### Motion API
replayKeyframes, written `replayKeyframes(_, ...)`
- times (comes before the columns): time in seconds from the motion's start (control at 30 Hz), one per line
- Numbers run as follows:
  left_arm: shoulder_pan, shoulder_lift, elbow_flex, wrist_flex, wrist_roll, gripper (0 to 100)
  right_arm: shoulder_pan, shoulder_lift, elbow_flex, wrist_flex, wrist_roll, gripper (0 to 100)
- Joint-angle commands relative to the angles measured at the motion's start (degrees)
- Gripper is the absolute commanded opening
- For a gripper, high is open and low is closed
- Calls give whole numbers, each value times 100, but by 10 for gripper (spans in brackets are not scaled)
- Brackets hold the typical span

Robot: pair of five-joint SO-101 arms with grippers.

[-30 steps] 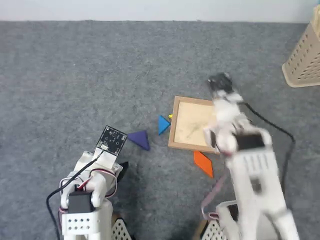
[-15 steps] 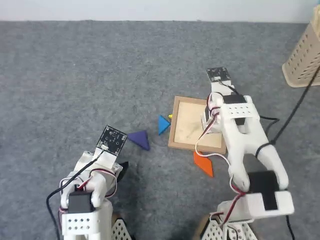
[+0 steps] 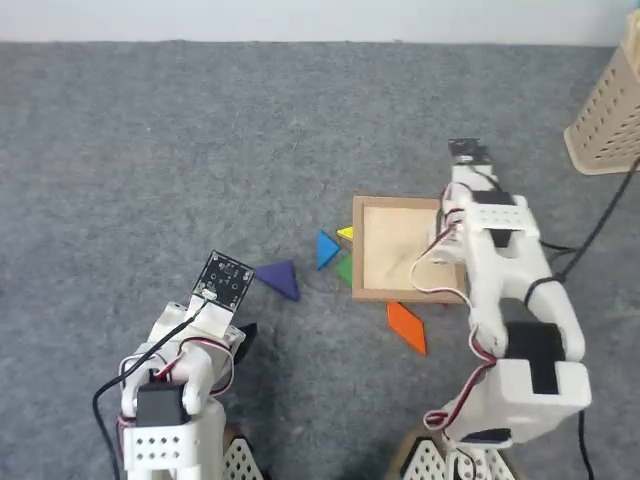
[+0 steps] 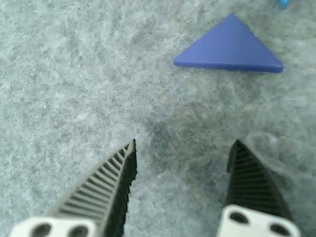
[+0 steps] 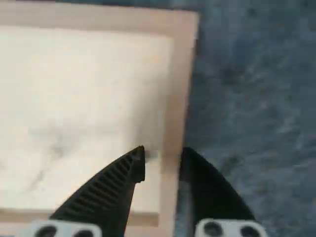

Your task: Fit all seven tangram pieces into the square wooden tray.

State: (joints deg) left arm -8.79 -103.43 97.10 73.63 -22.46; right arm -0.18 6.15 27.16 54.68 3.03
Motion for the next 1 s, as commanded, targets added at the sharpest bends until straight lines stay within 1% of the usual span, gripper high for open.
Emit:
replayKeyframes(0.0, 26, -88, -57, -9, -18, 280, 338, -48, -246, -145, 53, 50)
replayKeyframes(0.33, 26, -88, -57, -9, -18, 280, 1349, -48, -246, -365, 229, 41)
replayKeyframes(0.5, 26, -88, -57, -9, -18, 280, 1947, -48, -264, -374, 774, 41)
replayKeyframes(0.7, 26, -88, -57, -9, -18, 280, 2730, -101, -343, -382, 1644, 41)
replayKeyframes(0.8, 26, -88, -57, -9, -18, 280, 3073, -48, -545, -382, 1916, 41)
replayKeyframes(0.97, 26, -88, -57, -9, -18, 280, 3266, -48, -853, -347, 2505, 41)
